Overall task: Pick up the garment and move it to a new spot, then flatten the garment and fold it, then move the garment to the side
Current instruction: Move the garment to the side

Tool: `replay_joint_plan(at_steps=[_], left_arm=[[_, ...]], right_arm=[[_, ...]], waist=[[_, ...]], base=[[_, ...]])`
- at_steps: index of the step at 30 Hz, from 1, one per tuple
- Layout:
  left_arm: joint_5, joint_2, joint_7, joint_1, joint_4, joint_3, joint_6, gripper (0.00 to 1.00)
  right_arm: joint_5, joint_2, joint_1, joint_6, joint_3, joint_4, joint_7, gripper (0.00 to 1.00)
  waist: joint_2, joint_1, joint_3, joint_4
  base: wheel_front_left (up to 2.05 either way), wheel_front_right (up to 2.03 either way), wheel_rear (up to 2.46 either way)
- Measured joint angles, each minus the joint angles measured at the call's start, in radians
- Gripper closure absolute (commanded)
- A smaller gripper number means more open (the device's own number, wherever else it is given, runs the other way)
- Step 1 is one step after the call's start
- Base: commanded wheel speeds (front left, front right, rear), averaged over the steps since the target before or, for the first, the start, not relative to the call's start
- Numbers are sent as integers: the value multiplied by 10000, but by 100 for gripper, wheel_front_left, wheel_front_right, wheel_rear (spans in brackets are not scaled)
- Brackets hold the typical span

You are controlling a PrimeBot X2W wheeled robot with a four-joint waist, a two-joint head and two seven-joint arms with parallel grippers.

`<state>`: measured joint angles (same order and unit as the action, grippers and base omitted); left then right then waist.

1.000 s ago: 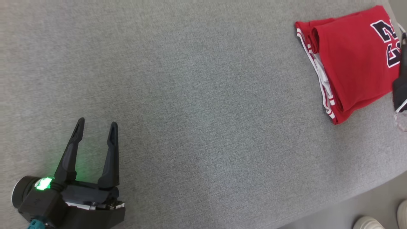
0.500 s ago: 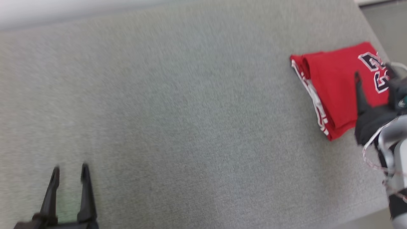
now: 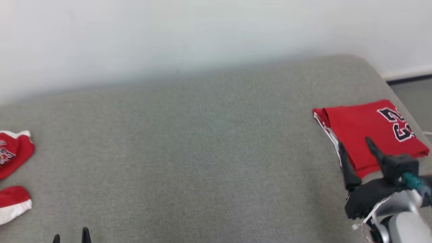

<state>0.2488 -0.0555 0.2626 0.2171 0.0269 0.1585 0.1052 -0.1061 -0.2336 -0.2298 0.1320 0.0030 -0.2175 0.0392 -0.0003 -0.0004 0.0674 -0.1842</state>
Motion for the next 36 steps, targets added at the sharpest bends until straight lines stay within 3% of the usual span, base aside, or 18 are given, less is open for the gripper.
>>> replay_joint_plan(at_steps=[10,15,36], left_arm=[[6,38,0,314,635,-345,12,0],[0,46,0,134,1210,-533,96,0],[-10,44,0,-175,2113,-531,196,0]], right_arm=[[-560,1304,1536,0,144,-42,-888,0],[-407,1578,1983,0,-38,-416,-1463,0],[-435,1820,2310,0,232,-1893,-2510,0]], waist=[[1,0,-1262,604],[1,2,-1583,960],[3,4,-2023,1119]], base=[[0,0,0],[0,0,0],[0,0,0]])
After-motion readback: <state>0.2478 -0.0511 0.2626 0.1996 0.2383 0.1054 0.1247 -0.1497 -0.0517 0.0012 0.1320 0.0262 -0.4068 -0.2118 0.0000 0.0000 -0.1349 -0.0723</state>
